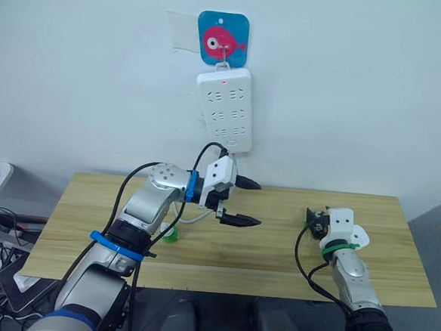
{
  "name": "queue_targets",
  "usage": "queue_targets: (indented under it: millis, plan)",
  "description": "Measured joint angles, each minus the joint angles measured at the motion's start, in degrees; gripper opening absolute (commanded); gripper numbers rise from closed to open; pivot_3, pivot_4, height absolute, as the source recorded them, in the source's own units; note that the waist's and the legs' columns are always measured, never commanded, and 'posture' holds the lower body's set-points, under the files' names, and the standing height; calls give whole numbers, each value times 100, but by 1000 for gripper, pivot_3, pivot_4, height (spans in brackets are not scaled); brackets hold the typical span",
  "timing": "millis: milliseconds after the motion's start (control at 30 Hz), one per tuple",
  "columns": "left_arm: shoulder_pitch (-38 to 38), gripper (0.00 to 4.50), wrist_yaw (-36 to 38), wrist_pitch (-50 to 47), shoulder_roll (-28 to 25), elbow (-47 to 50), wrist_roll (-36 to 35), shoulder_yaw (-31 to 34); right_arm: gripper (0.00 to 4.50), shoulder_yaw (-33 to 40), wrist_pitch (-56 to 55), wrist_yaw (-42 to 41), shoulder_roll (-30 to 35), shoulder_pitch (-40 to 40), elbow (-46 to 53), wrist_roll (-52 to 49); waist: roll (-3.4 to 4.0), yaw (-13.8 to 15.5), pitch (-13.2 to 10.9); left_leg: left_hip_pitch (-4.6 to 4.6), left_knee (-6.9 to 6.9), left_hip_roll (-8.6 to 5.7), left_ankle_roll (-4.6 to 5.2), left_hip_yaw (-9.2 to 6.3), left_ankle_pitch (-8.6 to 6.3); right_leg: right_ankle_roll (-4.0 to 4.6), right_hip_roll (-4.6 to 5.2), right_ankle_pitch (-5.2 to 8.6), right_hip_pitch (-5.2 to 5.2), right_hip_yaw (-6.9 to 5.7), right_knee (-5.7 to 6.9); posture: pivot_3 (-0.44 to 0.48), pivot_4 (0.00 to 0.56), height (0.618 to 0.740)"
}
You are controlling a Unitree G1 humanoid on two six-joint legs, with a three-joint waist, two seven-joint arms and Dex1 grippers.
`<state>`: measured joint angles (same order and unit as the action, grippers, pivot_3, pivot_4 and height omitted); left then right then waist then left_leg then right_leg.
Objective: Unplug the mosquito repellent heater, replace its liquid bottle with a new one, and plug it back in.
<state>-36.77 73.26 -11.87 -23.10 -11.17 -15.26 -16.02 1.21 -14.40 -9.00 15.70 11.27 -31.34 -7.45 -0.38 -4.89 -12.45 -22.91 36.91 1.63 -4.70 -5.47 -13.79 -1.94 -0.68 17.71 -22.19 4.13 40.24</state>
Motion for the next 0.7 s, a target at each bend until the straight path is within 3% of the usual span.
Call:
queue_targets:
  millis: [33,67,200,433,600,700]
  plan:
    - [0,4500,-11,0,5,0,0,0,4377,7,8,-18,13,-57,47,4,0,1,0,0,0,0,0,-1,0,0,0,0,0,-1,0,-45,170,740]
    - [1,4500,-15,-1,11,0,-3,2,4473,26,23,-43,25,-175,175,5,0,2,0,0,-1,0,0,-1,0,0,0,0,0,-1,0,-45,170,740]
    - [64,4500,-117,-18,-2,3,-46,117,4473,55,348,-192,134,-997,1249,-19,0,14,0,-1,-1,-1,0,-3,0,0,0,1,0,0,1,-39,170,740]
    - [465,4500,-519,-160,35,426,-485,778,4473,-1,1916,-700,492,-2402,4192,-412,1,13,0,5,2,3,0,-4,0,3,-2,3,0,0,14,-17,169,740]
    - [1021,4500,-937,-295,-50,1047,-891,1376,4473,74,2827,-1126,935,-2408,5376,-936,-2,30,1,4,4,3,0,-5,0,3,0,3,1,-1,13,11,169,740]
    - [1403,4500,-1326,-493,-371,1372,-998,1849,4473,201,3337,-1516,1285,-2065,5739,-1354,-3,36,2,7,2,5,0,-6,0,3,-1,3,2,-1,13,32,172,740]
